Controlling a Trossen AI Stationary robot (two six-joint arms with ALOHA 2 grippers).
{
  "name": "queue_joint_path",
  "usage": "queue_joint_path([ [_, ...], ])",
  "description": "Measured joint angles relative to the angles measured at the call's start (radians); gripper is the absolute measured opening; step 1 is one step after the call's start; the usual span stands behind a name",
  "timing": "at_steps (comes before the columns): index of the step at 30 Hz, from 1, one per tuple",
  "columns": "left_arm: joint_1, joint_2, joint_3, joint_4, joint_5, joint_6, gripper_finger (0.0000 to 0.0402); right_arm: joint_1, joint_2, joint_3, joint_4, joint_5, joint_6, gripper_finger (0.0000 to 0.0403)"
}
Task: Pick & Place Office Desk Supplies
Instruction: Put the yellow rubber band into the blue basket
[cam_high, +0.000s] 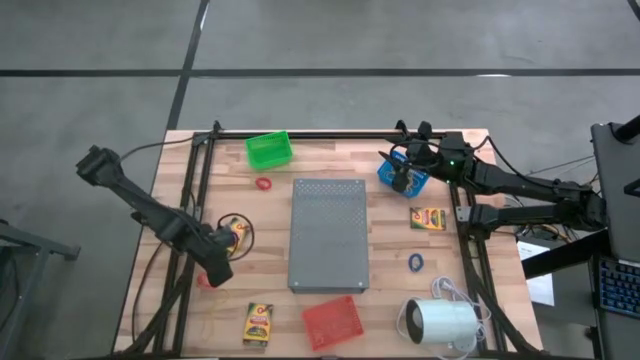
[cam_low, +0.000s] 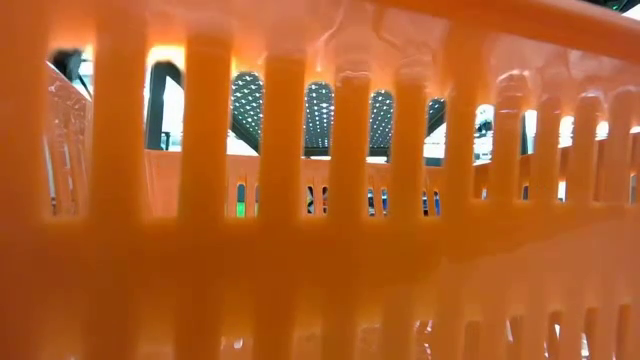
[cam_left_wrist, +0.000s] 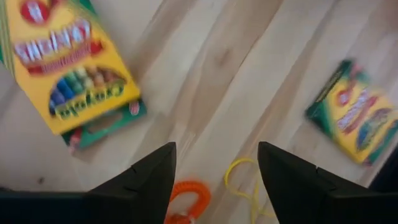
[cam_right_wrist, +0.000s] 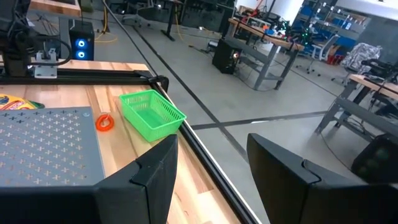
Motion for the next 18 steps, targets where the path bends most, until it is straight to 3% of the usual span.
queue_joint_path([
  [7,0.000,0.000,-0.076,0.024,0.146,-0.004,0.0223,0.000,0.000,0.000,0.000,-0.001,0.000,0.0192],
  [14,0.000,0.000,-0.089,0.185,0.159,0.056,0.0223,0.000,0.000,0.000,0.000,-0.002,0.000,0.0192],
  [18,0.000,0.000,-0.089,0.179,0.159,0.042,0.0222,0.000,0.000,0.000,0.000,-0.002,0.000,0.0192],
])
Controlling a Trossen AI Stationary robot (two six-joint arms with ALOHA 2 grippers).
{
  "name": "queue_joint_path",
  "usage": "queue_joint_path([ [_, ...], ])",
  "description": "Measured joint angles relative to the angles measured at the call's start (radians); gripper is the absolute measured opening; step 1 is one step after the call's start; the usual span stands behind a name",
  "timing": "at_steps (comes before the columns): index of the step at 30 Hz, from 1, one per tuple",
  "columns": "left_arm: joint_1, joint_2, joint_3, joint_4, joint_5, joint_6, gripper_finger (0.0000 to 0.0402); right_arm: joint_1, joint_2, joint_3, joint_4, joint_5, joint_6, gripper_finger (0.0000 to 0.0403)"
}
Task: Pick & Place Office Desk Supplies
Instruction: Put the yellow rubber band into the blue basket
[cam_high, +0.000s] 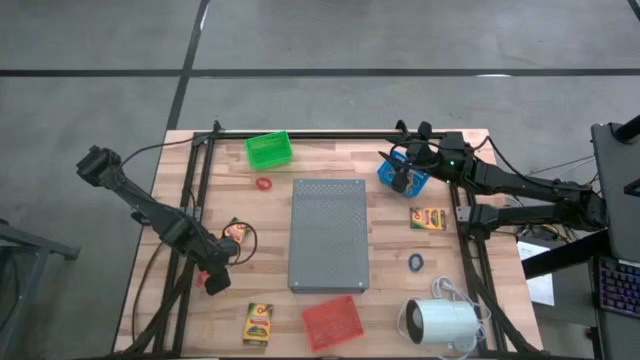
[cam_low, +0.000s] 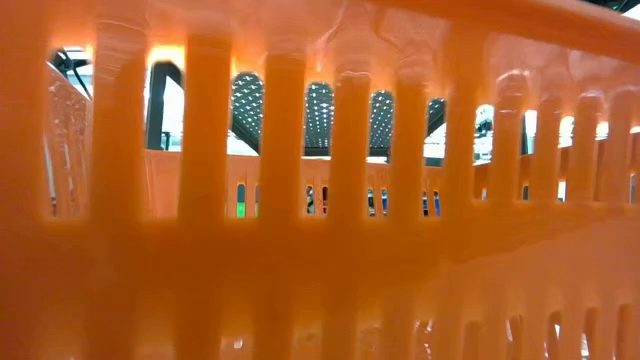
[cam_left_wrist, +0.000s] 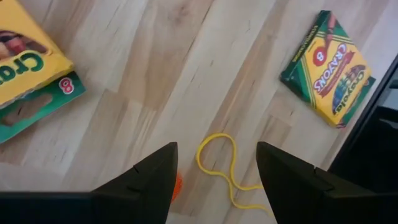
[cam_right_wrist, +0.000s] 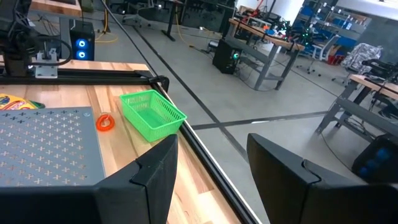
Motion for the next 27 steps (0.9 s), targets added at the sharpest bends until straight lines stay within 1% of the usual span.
queue_joint_path([
  [7,0.000,0.000,0.000,0.044,-0.002,-0.013,0.0225,0.000,0.000,0.000,0.000,0.000,0.000,0.0192],
  [12,0.000,0.000,0.000,0.052,-0.032,-0.013,0.0225,0.000,0.000,0.000,0.000,0.000,0.000,0.0192],
  [16,0.000,0.000,0.000,0.059,-0.038,-0.089,0.0225,0.000,0.000,0.000,0.000,0.000,0.000,0.0192],
  [20,0.000,0.000,0.000,0.065,-0.039,-0.094,0.0225,0.000,0.000,0.000,0.000,0.001,0.000,0.0192],
  [25,-0.001,0.000,0.000,0.063,-0.086,-0.070,0.0225,0.000,0.000,0.000,0.000,0.001,0.000,0.0192],
  [27,-0.003,0.000,0.000,0.069,-0.093,-0.096,0.0225,0.000,0.000,0.000,0.000,0.001,0.000,0.0192],
])
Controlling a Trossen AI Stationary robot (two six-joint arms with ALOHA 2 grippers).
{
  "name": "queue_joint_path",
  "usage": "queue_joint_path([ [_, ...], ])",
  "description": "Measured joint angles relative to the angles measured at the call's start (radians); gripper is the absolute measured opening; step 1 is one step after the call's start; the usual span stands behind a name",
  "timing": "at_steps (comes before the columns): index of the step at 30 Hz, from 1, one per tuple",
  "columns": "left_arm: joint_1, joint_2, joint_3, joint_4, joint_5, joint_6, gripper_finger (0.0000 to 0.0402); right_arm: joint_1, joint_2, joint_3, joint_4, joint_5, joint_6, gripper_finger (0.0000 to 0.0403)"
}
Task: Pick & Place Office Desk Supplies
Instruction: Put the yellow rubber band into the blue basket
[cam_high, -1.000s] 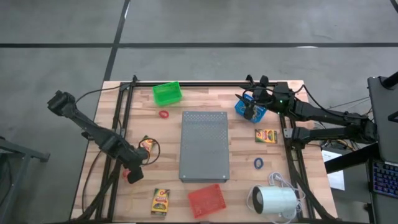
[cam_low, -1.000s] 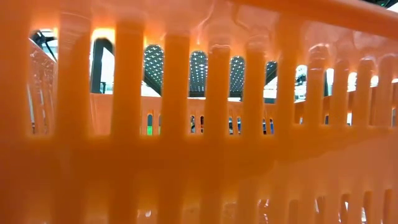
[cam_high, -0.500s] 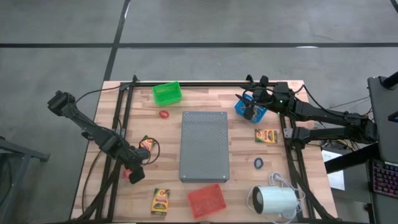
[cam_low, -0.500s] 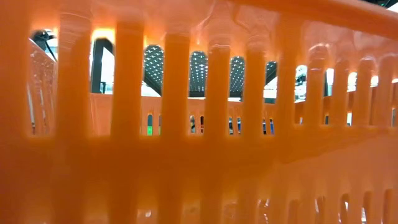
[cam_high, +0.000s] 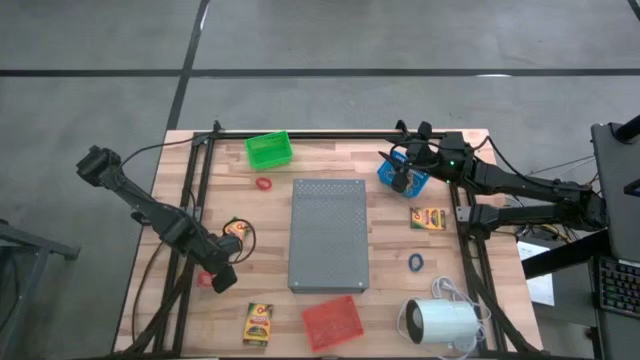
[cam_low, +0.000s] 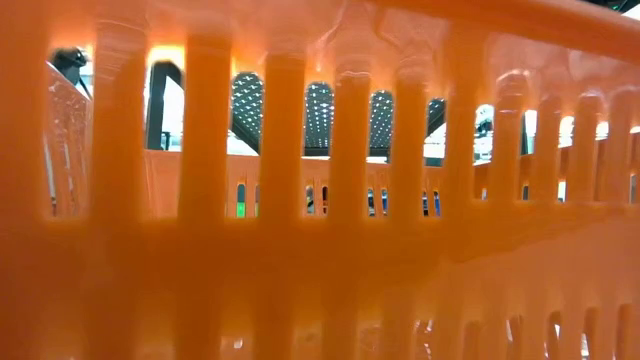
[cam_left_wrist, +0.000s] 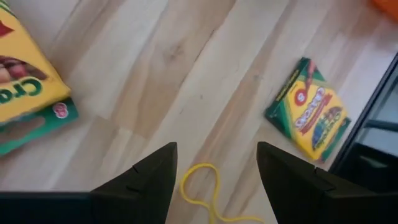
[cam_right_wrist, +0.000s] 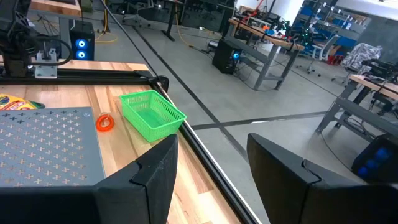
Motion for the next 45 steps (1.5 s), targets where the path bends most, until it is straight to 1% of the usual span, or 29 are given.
queue_joint_path([
  [5,-0.067,0.010,0.000,0.068,-0.028,-0.051,0.0225,0.000,0.000,0.000,0.000,0.000,0.000,0.0192],
  [9,-0.133,0.044,0.000,0.039,-0.098,-0.147,0.0224,0.000,0.000,0.000,0.000,0.000,0.000,0.0192],
  [11,-0.152,0.065,0.000,0.013,-0.102,-0.197,0.0224,0.000,0.000,0.000,0.000,0.000,0.000,0.0192],
  [17,-0.211,0.171,0.000,0.011,-0.057,-0.233,0.0220,0.000,0.000,0.000,0.000,0.000,0.000,0.0192],
  [24,-0.269,0.331,0.000,0.108,0.058,-0.226,0.0212,0.000,0.000,0.000,0.000,0.000,0.000,0.0192],
  [27,-0.289,0.368,0.007,0.109,0.072,-0.222,0.0206,0.000,0.000,0.000,0.000,0.000,0.000,0.0192],
  [39,-0.319,0.359,0.004,0.101,0.037,-0.165,0.0178,0.000,0.000,0.000,0.000,0.000,0.000,0.0192],
  [45,-0.320,0.359,0.003,0.097,0.015,-0.169,0.0151,0.000,0.000,0.000,0.000,0.000,0.000,0.0192],
])
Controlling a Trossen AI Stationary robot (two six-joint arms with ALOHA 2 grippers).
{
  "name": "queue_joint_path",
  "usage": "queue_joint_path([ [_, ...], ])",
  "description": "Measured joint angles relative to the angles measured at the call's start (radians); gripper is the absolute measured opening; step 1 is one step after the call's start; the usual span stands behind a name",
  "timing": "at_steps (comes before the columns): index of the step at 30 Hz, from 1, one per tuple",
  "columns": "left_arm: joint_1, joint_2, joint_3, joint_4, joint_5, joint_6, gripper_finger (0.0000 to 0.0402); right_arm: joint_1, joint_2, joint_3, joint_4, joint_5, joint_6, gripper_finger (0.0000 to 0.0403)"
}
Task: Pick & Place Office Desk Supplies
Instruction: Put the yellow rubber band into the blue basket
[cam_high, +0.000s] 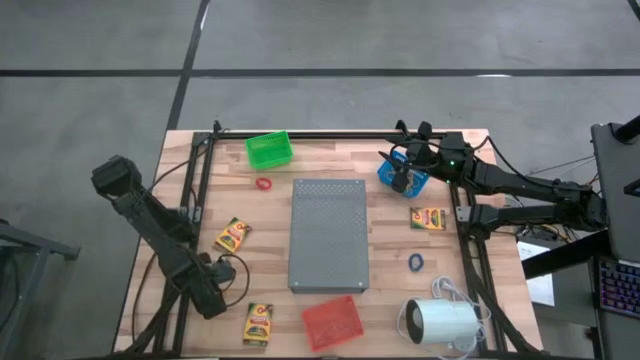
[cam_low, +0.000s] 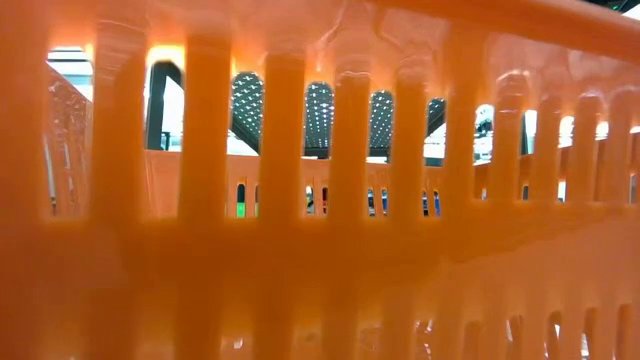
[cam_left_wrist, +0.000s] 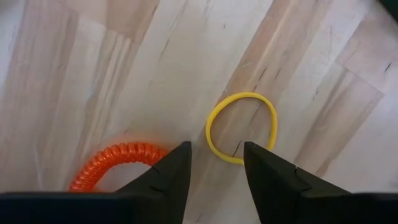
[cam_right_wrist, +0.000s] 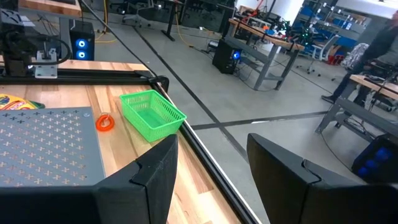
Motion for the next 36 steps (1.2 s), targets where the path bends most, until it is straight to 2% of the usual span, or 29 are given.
queue_joint_path([
  [9,-0.001,0.000,0.000,0.003,-0.025,0.006,0.0120,0.000,0.000,0.000,0.000,0.000,0.000,0.0192],
  [29,0.000,0.002,-0.001,0.056,-0.045,0.030,0.0116,0.000,0.000,0.000,0.000,0.000,0.000,0.0192],
  [32,0.000,0.002,-0.001,0.056,-0.046,0.047,0.0095,0.000,0.000,0.000,0.000,0.000,0.000,0.0192],
  [36,0.000,0.003,-0.002,0.048,-0.053,0.043,0.0030,0.000,0.000,0.000,0.000,0.000,0.000,0.0192],
])
